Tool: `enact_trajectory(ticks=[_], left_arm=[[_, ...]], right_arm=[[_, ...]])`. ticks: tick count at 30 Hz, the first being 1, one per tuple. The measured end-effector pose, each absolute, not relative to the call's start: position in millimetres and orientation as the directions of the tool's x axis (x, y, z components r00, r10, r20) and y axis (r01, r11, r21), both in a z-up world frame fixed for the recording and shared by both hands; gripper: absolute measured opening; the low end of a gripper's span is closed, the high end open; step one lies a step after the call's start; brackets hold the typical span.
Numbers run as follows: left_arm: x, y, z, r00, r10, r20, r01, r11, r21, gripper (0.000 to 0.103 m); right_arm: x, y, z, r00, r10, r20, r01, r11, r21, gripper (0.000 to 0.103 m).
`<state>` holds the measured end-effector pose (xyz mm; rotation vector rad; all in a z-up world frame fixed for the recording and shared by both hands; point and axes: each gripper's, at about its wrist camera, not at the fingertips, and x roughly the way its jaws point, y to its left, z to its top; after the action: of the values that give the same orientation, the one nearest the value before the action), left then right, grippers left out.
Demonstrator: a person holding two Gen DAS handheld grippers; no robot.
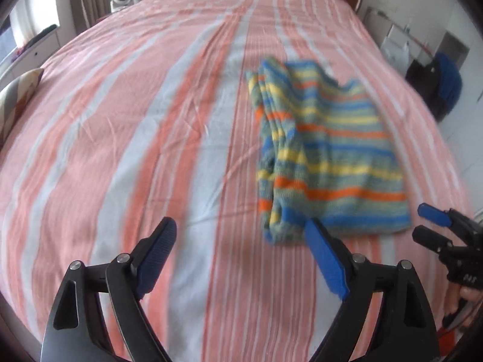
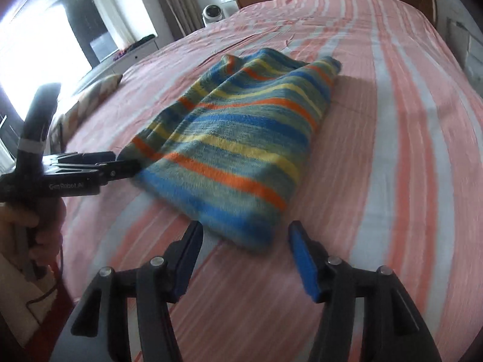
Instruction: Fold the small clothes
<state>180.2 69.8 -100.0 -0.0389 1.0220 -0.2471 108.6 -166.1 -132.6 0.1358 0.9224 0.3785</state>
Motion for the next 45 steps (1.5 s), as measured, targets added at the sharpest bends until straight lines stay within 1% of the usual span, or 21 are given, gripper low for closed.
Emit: enact_trajectory(ticks=[3, 9, 11, 12, 13, 14, 15, 16, 20, 22, 26, 29, 31, 32, 33, 34, 36, 37, 39, 41, 45], left_arm=[[208, 78, -90, 0.506, -0.341, -0.792, 0.202, 0.94, -0.276, 0.099], [283, 52, -136, 0.325, -0.377, -0.868, 0.222, 0.922, -0.318, 0.098], [283, 35, -140, 0.326, -0.342, -0.881, 0.236, 0.932, -0.275, 0.098], [284, 25, -141, 0.332, -0.331, -0.883, 0.253, 0.933, -0.255, 0.098], [283, 13, -143, 0.334, -0.315, -0.888, 0.275, 0.934, -0.228, 0.092], [281, 5, -143, 0.347, -0.294, -0.891, 0.289, 0.937, -0.196, 0.063], [278, -4, -143, 0.351, -0.3, -0.887, 0.31, 0.931, -0.192, 0.025], [276, -7, -141, 0.342, -0.319, -0.884, 0.309, 0.926, -0.215, 0.016], [263, -13, -121, 0.429, -0.286, -0.857, 0.298, 0.94, -0.165, 0.014], [254, -9, -103, 0.475, -0.305, -0.825, 0.298, 0.938, -0.176, 0.014], [246, 5, -59, 0.567, -0.32, -0.759, 0.296, 0.939, -0.175, 0.014], [260, 5, -49, 0.576, -0.327, -0.749, 0.296, 0.938, -0.182, 0.019], [267, 4, -67, 0.526, -0.3, -0.796, 0.285, 0.944, -0.167, 0.043], [270, 8, -82, 0.502, -0.249, -0.828, 0.261, 0.957, -0.13, 0.061], [268, 11, -93, 0.492, -0.196, -0.848, 0.232, 0.969, -0.089, 0.061], [259, 18, -105, 0.492, -0.145, -0.858, 0.205, 0.978, -0.048, 0.061], [233, 32, -108, 0.52, -0.119, -0.846, 0.186, 0.982, -0.024, 0.064], [222, 35, -106, 0.539, -0.107, -0.835, 0.181, 0.984, -0.009, 0.067], [196, 37, -97, 0.6, -0.046, -0.799, 0.159, 0.985, 0.063, 0.088], [168, 37, -80, 0.677, 0.022, -0.736, 0.123, 0.982, 0.142, 0.101], [137, 36, -52, 0.748, 0.075, -0.659, 0.077, 0.977, 0.199, 0.103]], right_arm=[[119, -194, -118, 0.594, 0.396, -0.7, -0.196, 0.915, 0.352, 0.085], [204, -229, -125, 0.59, 0.517, -0.62, -0.068, 0.797, 0.6, 0.085], [234, -220, -144, 0.531, 0.583, -0.615, -0.044, 0.744, 0.667, 0.081], [245, -213, -152, 0.509, 0.605, -0.613, -0.041, 0.728, 0.685, 0.073], [254, -205, -159, 0.488, 0.617, -0.618, -0.042, 0.724, 0.689, 0.071], [261, -189, -163, 0.482, 0.583, -0.654, -0.048, 0.763, 0.644, 0.069], [264, -178, -160, 0.492, 0.529, -0.691, -0.064, 0.814, 0.577, 0.053], [264, -161, -153, 0.51, 0.437, -0.741, -0.1, 0.886, 0.453, 0.039], [241, -111, -122, 0.631, 0.196, -0.751, -0.201, 0.976, 0.086, 0.029], [229, -101, -107, 0.68, 0.168, -0.714, -0.215, 0.976, 0.025, 0.027], [217, -102, -75, 0.75, 0.202, -0.63, -0.21, 0.976, 0.063, 0.026], [222, -105, -55, 0.775, 0.232, -0.588, -0.21, 0.972, 0.107, 0.026], [229, -111, -54, 0.766, 0.248, -0.593, -0.194, 0.969, 0.155, 0.027], [235, -119, -62, 0.747, 0.253, -0.615, -0.176, 0.967, 0.184, 0.029], [243, -122, -73, 0.713, 0.251, -0.655, -0.16, 0.967, 0.198, 0.041], [252, -128, -91, 0.66, 0.234, -0.713, -0.126, 0.971, 0.203, 0.062], [246, -145, -110, 0.618, 0.208, -0.758, -0.065, 0.974, 0.215, 0.084], [237, -155, -115, 0.621, 0.198, -0.758, -0.046, 0.975, 0.217, 0.085], [208, -167, -117, 0.632, 0.161, -0.758, -0.034, 0.983, 0.18, 0.088], [180, -171, -109, 0.654, 0.11, -0.749, -0.042, 0.993, 0.109, 0.092], [135, -167, -78, 0.717, 0.074, -0.693, -0.074, 0.997, 0.03, 0.094]])
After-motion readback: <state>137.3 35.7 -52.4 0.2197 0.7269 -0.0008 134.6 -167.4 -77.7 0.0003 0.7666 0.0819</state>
